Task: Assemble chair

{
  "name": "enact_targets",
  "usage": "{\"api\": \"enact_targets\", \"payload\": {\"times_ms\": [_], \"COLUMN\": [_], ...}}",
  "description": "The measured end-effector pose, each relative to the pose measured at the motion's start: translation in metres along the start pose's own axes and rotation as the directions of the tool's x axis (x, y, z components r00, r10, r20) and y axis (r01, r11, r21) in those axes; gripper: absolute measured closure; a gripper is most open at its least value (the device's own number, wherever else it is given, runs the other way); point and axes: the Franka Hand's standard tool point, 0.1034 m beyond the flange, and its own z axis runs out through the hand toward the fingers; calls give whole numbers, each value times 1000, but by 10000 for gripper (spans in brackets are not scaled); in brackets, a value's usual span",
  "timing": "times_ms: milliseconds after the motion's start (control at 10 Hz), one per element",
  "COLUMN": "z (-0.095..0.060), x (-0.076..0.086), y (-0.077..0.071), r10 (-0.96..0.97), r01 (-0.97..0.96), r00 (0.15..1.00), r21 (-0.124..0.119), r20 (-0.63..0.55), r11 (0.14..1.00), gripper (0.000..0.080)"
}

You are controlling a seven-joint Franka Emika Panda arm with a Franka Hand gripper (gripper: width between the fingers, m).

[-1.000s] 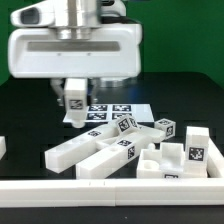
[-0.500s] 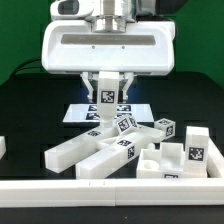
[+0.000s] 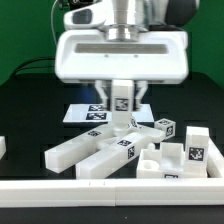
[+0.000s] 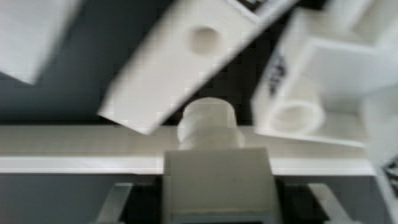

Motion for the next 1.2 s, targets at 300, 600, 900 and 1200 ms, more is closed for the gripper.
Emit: {"api": "enact_targets", "payload": {"times_ms": [300, 600, 900, 1200], "z": [2, 3, 18, 37], "x": [11, 10, 13, 20], "y": [-31, -29, -35, -42], "r10": [21, 19, 15, 8], "r01": [-21, -19, -15, -8], "r00": [1000, 1000, 1000, 1000], "r21": [29, 27, 30, 34], "r20": [-6, -3, 0, -4], "r11": [999, 999, 999, 999], "gripper": [518, 518, 518, 518]}}
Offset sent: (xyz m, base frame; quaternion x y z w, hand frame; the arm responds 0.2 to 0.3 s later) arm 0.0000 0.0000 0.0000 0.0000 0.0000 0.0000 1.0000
